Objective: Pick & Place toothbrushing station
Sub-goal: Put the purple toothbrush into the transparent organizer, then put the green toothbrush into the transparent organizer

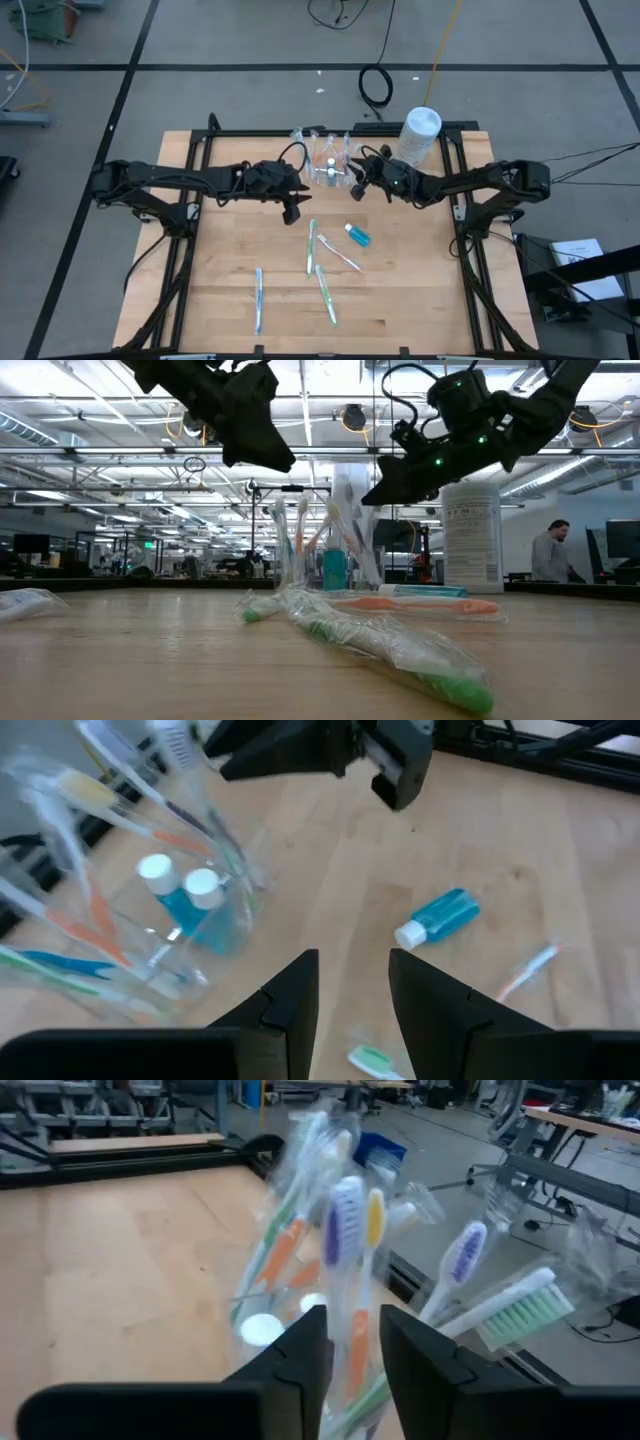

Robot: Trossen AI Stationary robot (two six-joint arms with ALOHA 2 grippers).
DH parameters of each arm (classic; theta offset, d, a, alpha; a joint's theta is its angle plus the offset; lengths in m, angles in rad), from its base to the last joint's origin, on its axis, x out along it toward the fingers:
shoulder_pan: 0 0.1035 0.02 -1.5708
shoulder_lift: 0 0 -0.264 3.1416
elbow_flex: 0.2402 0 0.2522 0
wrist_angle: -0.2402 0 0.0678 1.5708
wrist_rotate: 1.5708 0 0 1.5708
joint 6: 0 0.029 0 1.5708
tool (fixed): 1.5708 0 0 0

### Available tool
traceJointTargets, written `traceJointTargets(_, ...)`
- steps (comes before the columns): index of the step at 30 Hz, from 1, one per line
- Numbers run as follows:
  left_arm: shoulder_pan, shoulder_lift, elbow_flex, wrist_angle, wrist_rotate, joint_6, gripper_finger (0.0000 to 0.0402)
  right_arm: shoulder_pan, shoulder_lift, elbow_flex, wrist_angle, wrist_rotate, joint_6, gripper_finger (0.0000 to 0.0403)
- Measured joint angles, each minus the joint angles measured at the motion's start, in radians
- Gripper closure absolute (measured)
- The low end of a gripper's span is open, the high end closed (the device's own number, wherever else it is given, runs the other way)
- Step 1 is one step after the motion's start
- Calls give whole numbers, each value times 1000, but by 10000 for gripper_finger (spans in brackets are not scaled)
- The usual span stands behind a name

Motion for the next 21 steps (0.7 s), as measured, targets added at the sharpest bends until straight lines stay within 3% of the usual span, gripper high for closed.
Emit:
traceJointTargets(10, -101, 48, 0, 10, 0, -193, 275, 82, -161, 0, -381, -7, 120, 304)
traceJointTargets(21, -195, 234, -1, 18, -36, -498, 275, 147, -123, 0, -418, -8, 250, 308)
